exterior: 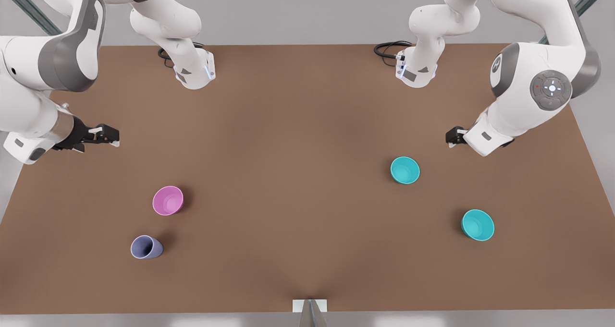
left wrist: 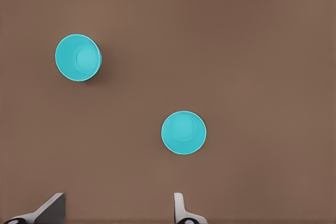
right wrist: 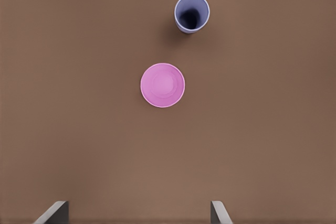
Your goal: Stack the blue bowl on the pink bowl
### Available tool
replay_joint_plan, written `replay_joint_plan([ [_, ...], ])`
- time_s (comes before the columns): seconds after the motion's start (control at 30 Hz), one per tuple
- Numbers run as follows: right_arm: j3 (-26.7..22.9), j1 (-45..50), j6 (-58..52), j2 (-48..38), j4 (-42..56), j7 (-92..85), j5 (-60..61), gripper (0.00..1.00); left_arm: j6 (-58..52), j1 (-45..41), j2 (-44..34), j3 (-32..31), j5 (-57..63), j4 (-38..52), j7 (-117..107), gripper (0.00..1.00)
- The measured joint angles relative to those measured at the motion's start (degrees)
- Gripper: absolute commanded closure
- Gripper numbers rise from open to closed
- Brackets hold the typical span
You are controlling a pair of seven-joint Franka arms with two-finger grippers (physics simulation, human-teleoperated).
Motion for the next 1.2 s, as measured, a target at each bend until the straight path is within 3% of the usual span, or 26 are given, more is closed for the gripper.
replay_joint_plan([
  [0.13,-0.05,1.45,-0.07,2.11,-0.15,-0.09,-0.56,0.0,-0.13,0.89,0.48,0.09,-0.04,-0.14,-0.02,0.0],
  [0.33,-1.17,-3.94,9.09,22.32,-0.62,0.13,-0.72,0.0,-0.88,2.0,1.11,0.11,-0.08,-0.12,0.02,0.0],
  [0.43,-1.21,-6.52,15.97,27.97,-2.32,0.25,0.74,0.0,-1.03,1.81,1.31,0.1,-0.15,-0.09,0.08,0.0],
  [0.63,-0.7,-7.87,31.04,30.51,-9.52,0.33,3.65,0.0,-1.91,2.02,2.09,0.1,-0.25,-0.12,0.15,0.0],
  [0.9,-0.49,-6.84,40.96,21.9,-25.64,0.59,6.78,0.0,-2.78,2.15,2.48,0.1,-0.22,0.0,0.11,0.0],
  [1.2,-0.46,-6.22,51.11,23.41,-30.11,0.95,7.61,0.04,-3.03,2.09,2.49,0.1,-0.19,0.0,0.1,0.0],
])
